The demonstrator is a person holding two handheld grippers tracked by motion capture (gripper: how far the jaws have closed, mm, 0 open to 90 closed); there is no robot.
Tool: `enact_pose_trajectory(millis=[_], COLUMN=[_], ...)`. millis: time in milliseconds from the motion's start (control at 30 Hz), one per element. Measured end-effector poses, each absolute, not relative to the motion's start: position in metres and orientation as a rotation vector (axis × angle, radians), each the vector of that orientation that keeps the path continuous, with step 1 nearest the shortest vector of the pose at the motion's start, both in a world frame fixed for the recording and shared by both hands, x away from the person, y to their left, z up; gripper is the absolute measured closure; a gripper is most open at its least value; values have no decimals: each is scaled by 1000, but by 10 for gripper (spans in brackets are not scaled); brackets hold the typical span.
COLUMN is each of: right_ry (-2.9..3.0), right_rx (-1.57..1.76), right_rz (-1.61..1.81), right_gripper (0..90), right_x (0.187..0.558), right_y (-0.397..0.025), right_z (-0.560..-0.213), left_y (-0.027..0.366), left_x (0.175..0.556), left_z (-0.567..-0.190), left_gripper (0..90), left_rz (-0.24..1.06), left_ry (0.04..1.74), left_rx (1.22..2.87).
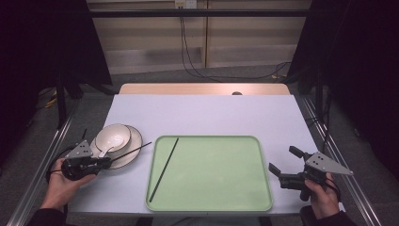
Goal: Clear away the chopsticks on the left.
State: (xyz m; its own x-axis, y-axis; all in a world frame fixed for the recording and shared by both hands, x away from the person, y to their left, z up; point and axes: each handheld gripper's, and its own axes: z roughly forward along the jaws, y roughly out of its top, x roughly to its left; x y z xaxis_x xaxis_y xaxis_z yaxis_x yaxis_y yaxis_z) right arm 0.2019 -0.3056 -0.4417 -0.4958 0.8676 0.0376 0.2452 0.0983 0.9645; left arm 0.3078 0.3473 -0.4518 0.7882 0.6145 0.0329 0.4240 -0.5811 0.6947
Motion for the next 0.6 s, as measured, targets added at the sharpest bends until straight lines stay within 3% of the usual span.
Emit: enact_pose_trajectory(millis=[267, 600], right_ry=[1812, 1814], right_rx=[1092, 1090], right_rz=[1419, 1420], right_gripper=[10, 10], right_x=[202, 202], right_y=[-305, -306], right_z=[-442, -442], left_y=[347, 346], left_x=[310, 306], left_z=[-450, -446], left_gripper=[857, 860], left_rz=[322, 289], left_ry=[726, 761], left_rx=[2304, 2263])
